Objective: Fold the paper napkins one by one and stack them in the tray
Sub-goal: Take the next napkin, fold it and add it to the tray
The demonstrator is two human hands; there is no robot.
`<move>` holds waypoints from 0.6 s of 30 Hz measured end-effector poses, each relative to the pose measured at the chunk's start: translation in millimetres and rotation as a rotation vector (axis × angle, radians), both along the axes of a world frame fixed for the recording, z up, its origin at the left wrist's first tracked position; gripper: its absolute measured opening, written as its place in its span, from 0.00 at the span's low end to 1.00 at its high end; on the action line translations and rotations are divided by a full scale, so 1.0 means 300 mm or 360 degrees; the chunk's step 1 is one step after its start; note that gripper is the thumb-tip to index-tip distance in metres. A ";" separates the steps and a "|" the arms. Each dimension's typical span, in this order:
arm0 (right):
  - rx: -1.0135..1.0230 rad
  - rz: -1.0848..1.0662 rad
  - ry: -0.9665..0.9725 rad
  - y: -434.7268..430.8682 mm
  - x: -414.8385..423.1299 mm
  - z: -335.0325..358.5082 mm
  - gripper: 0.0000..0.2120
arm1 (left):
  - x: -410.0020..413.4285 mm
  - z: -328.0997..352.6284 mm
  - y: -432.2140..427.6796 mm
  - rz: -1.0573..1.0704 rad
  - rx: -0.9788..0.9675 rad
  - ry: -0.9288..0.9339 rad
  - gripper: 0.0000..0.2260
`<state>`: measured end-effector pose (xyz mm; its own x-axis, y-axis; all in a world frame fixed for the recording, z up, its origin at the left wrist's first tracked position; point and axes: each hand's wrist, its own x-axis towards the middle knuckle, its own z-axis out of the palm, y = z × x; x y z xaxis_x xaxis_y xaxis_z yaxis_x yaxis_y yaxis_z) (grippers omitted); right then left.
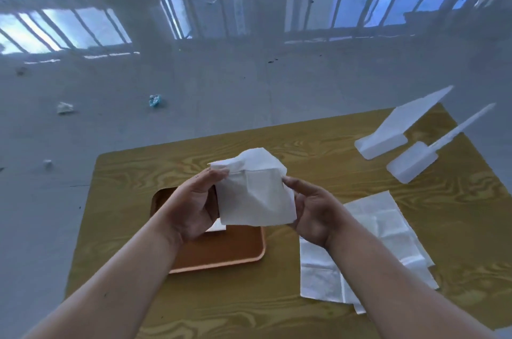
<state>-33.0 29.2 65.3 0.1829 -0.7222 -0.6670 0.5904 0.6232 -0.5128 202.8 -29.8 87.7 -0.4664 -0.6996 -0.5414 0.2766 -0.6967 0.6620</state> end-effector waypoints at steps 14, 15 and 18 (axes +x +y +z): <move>-0.0174 0.0325 -0.0080 -0.101 0.288 -0.012 0.25 | 0.334 0.007 0.045 0.0089 -0.0027 0.0003 0.22; -0.0202 0.0284 -0.0004 -0.113 0.282 -0.008 0.22 | 0.342 0.008 0.041 0.0176 -0.0053 -0.0155 0.21; -0.0312 0.0256 0.0318 -0.143 0.251 0.005 0.18 | 0.355 0.005 0.035 0.0355 -0.0150 -0.0543 0.16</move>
